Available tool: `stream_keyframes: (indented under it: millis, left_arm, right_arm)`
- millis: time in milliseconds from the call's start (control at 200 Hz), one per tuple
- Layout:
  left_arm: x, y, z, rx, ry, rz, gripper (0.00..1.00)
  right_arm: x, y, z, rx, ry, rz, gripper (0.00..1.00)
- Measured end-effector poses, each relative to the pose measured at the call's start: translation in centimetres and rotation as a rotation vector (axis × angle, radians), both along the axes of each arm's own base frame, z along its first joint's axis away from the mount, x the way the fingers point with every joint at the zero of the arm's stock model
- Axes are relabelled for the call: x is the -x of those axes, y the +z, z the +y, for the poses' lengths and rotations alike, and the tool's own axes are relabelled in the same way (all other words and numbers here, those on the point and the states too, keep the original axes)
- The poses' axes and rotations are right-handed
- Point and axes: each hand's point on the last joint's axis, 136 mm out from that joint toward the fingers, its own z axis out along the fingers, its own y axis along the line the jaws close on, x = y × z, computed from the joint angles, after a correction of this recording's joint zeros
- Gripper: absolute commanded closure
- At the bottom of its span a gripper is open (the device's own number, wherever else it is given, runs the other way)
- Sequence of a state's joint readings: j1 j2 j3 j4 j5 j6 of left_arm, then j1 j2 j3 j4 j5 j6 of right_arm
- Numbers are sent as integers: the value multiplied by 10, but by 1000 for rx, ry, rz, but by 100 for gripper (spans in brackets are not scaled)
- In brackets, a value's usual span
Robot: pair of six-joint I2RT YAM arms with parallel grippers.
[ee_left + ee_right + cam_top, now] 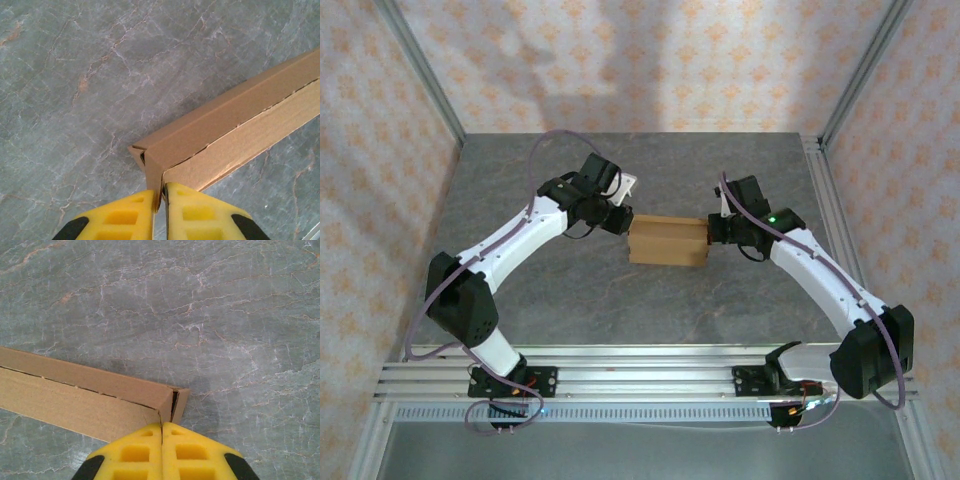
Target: Fold the paper box
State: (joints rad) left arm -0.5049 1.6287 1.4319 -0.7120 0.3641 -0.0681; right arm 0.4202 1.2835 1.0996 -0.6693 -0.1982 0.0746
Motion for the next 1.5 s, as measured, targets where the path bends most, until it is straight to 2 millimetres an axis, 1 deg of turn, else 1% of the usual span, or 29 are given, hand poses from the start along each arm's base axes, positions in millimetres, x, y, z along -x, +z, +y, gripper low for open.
stream_keyframes:
  millis: [85,170,200,250,285,395,455,546,681,761,936,1021,1131,1296,1501]
  left_arm:
    - [-1,1,-1,9,13,0,92]
    - [-2,2,-1,17,25,2,92]
    - [-2,2,-1,18,28,2,90]
    - [-3,2,-1,20,32,4,83]
    - [-3,2,-1,21,36,5,80]
    - [-3,2,-1,20,38,4,76]
    - [-3,2,-1,19,39,5,76]
    - [-3,-1,-1,16,38,9,79]
    - [-4,-6,-1,9,38,22,79]
    - [-4,-7,-1,7,37,21,86]
    - [-5,-7,-1,4,36,18,92]
    - [-5,-7,-1,5,41,17,100]
    - [-6,-7,-1,12,60,27,100]
    - [-13,-6,-4,28,101,44,100]
    - [-14,-4,-4,44,165,81,100]
  right_arm:
    - [0,0,0,1,1,0,100]
    - [0,0,0,1,1,0,100]
    - [0,0,0,1,1,0,100]
    - [0,0,0,1,1,0,100]
    - [0,0,0,1,1,0,100]
    - [0,0,0,1,1,0,100]
    - [0,0,0,0,1,0,100]
    - [0,0,0,1,1,0,100]
    - [0,0,0,1,1,0,100]
    - [0,0,0,1,1,0,100]
    - [0,0,1,-3,3,2,100]
    - [0,0,1,-2,3,1,100]
    - [0,0,1,-2,4,1,100]
    - [1,0,1,-2,5,2,100]
    - [1,0,2,-1,8,4,100]
